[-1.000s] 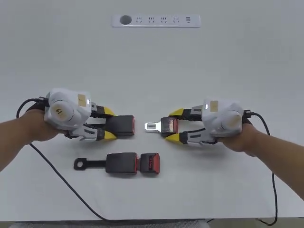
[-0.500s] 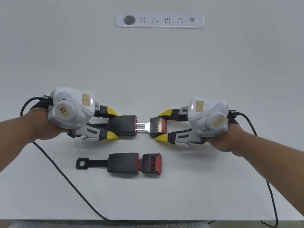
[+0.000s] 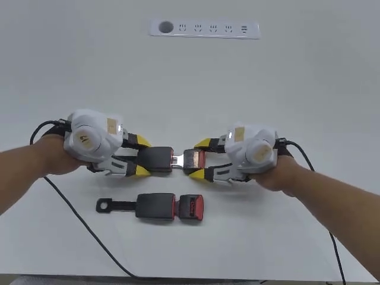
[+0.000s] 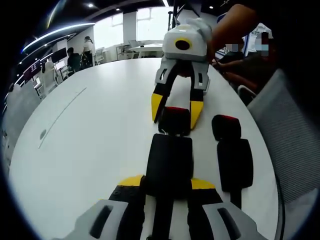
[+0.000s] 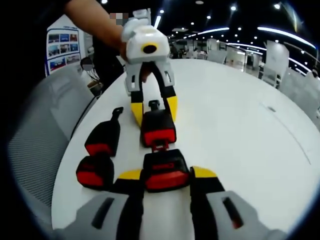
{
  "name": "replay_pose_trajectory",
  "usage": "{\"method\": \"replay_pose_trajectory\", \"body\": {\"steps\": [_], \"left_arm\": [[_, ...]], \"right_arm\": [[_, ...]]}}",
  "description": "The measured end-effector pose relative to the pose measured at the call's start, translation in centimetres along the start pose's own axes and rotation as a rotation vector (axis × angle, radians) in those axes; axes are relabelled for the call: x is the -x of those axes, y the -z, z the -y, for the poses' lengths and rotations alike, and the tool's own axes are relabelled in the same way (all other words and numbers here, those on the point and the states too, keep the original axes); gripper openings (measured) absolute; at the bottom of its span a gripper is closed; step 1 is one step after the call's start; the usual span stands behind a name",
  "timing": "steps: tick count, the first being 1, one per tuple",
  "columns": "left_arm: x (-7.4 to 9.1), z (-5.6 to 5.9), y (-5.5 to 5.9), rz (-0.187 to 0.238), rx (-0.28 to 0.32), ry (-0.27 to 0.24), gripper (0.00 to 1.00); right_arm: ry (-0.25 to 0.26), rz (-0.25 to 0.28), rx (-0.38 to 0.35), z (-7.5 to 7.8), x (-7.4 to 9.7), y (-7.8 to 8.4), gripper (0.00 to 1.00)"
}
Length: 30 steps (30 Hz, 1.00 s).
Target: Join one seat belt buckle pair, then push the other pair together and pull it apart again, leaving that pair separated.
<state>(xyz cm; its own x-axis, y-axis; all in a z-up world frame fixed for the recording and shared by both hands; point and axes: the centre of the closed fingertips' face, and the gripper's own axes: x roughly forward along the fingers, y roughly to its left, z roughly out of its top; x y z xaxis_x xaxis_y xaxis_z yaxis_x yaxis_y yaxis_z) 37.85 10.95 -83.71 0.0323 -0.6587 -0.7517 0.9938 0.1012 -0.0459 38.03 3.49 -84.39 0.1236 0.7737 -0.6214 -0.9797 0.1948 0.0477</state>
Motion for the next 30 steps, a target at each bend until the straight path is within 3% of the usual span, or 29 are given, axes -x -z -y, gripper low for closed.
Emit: {"method": "replay_pose_trajectory", "body": {"steps": [9,14,30], "left_arm": [[-0.1,0.0,-0.2,0.001,0.001,-0.003,0.33],[0.0,-0.1,-0.1,0.007,0.004,-0.002,0.33],[0.0,0.0,-0.1,0.003,0.005,-0.002,0.33]], "right_arm": [[0.004,-0.018,0.000,-0.1,-1.3,-1.1,0.35],[0.008,-0.030,-0.017,0.0,-1.2,-1.0,0.35],[0.016,-0.133,-0.006,0.1,-1.4,-1.2,0.35]]}}
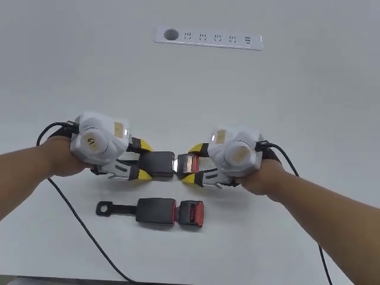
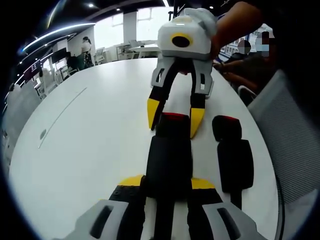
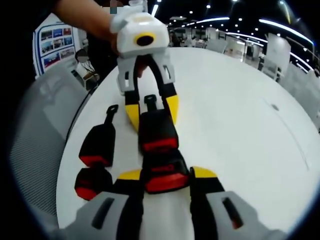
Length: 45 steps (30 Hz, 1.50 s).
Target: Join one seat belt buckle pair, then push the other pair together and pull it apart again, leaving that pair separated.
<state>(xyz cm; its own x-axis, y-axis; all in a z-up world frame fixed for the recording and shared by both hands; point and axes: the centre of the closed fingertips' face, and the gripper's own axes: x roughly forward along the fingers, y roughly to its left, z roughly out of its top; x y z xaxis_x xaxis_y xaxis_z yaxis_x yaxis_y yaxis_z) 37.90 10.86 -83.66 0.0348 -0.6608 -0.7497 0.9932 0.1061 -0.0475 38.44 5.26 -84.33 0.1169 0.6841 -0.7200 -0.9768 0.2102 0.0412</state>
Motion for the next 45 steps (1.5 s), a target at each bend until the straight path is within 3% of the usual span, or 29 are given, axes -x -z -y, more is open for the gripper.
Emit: {"method": "replay_pose_trajectory", "body": {"steps": [29,45], "left_arm": [[-0.03,0.07,-0.06,-0.032,-0.011,0.006,0.33],[-0.01,0.09,0.02,-0.041,-0.007,0.002,0.33]], "right_arm": [[0.009,-0.035,0.005,0.05,0.06,0.14,0.36],[0.012,-0.022,0.004,0.04,0.14,0.23,0.36]]}}
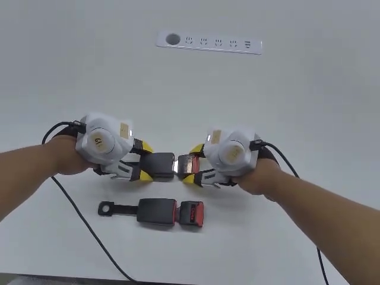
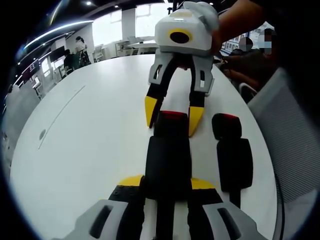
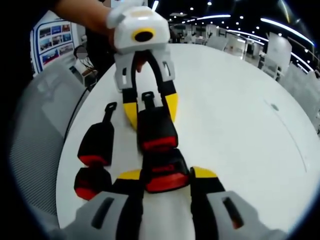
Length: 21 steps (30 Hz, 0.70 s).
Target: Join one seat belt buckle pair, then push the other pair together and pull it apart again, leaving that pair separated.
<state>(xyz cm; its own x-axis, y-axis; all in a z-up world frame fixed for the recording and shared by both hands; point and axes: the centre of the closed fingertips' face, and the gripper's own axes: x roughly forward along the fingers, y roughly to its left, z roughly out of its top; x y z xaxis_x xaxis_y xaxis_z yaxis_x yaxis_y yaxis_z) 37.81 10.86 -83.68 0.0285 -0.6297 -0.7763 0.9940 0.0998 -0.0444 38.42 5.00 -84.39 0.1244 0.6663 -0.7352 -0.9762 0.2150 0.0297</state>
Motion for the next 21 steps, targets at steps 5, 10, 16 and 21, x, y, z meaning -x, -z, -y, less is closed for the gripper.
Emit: {"method": "replay_pose_trajectory", "body": {"steps": [5,10,16,21], "left_arm": [[0.1,0.0,0.2,-0.004,0.003,-0.001,0.33],[0.0,0.1,0.1,-0.007,0.001,-0.002,0.33],[0.0,0.2,0.0,-0.015,-0.006,0.005,0.33],[0.0,0.2,0.0,-0.015,-0.005,0.007,0.33]], "right_arm": [[0.007,0.007,-0.006,0.2,0.7,0.7,0.36],[0.008,0.006,-0.007,0.2,0.9,1.0,0.36],[0.010,0.028,-0.017,0.2,1.4,1.5,0.36],[0.011,0.028,-0.023,0.4,2.2,2.2,0.36]]}}
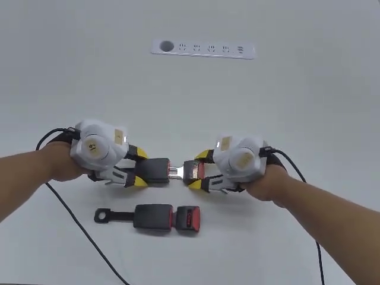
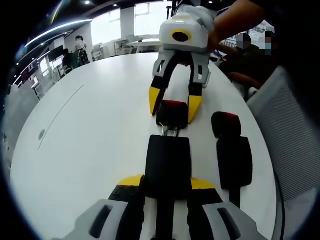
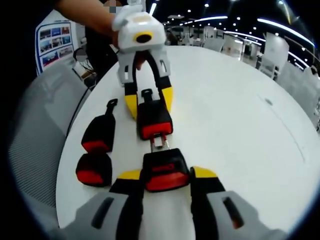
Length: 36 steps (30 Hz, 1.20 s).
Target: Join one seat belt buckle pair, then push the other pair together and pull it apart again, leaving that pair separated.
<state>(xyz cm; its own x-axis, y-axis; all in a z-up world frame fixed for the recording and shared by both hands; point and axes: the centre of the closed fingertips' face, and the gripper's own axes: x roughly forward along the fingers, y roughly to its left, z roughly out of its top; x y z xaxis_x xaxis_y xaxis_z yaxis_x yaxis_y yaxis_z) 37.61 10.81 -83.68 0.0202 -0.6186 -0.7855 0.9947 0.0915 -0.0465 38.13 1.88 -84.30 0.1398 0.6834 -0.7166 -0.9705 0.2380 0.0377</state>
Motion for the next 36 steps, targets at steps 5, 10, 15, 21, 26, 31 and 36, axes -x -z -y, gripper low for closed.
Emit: {"method": "replay_pose_trajectory", "body": {"steps": [5,10,15,21,26,31,36], "left_arm": [[0.0,0.0,0.0,-0.001,-0.001,0.002,0.33],[0.0,0.0,0.0,-0.005,-0.002,0.003,0.33],[0.1,0.0,0.0,-0.011,-0.001,0.004,0.33],[0.1,-0.1,0.1,-0.015,-0.001,0.004,0.34],[0.2,-0.1,0.1,-0.019,-0.001,0.006,0.34],[0.3,-0.1,0.2,-0.022,-0.001,0.007,0.34],[0.3,-0.1,0.2,-0.028,-0.003,0.009,0.34]], "right_arm": [[0.008,0.002,-0.021,0.6,0.9,1.0,0.36],[0.009,0.005,-0.024,0.8,1.8,2.0,0.36],[0.012,0.016,-0.037,0.9,2.9,2.9,0.37],[0.018,0.016,-0.043,1.0,4.2,4.1,0.37],[0.028,0.013,-0.031,1.2,5.0,4.9,0.37],[0.037,0.004,-0.039,1.3,5.9,6.2,0.37],[0.049,-0.005,-0.031,1.3,6.7,7.2,0.37]]}}
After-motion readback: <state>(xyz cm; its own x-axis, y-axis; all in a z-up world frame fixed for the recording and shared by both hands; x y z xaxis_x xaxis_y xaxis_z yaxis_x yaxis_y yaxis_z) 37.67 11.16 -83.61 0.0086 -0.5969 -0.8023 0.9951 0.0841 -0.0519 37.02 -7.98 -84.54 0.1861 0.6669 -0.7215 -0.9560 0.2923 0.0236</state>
